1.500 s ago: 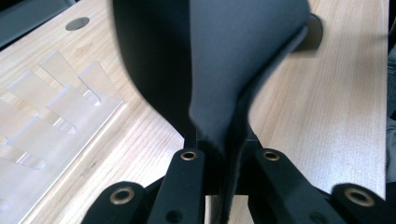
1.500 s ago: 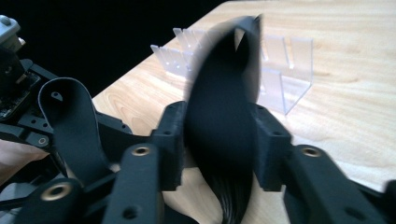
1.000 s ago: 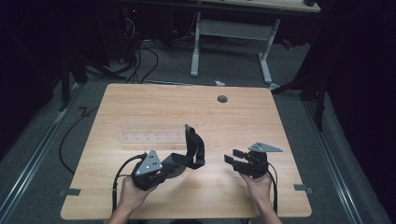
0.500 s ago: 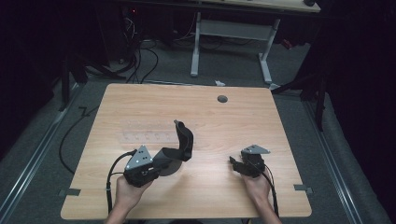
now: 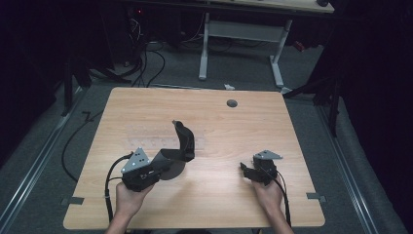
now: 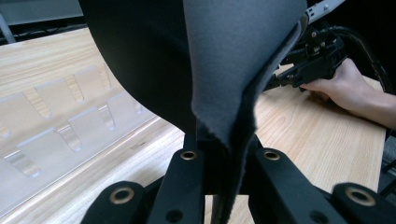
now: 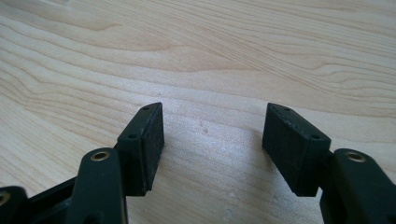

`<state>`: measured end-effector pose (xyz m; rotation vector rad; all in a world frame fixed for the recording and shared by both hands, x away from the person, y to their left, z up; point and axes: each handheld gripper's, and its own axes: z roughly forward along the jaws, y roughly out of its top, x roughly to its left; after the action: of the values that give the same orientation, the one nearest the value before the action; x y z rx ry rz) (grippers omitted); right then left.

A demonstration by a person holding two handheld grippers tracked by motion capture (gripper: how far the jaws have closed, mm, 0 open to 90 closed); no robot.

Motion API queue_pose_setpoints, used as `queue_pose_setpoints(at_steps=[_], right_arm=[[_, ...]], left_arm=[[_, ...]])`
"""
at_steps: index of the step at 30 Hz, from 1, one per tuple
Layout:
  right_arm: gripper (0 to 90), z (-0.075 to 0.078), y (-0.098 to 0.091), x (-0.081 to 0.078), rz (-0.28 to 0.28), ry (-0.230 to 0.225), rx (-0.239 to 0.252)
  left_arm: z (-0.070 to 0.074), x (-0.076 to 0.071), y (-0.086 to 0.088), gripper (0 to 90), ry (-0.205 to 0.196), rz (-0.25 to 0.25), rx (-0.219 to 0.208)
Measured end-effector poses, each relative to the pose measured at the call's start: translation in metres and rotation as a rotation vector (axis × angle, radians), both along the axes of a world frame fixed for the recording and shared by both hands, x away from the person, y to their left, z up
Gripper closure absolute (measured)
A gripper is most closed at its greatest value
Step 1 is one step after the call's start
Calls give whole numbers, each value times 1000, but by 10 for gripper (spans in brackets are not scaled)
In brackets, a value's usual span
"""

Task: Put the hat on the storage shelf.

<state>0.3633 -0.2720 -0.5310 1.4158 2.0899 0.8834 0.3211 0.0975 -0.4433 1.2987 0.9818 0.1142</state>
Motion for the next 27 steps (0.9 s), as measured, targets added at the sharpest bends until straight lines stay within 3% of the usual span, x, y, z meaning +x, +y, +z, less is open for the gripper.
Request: queue_pose_setpoints(at_steps=[27], right_arm=[[375,0,0,-1,7,1,-1]], left_arm=[[17,8,31,860,-25,79,-44]])
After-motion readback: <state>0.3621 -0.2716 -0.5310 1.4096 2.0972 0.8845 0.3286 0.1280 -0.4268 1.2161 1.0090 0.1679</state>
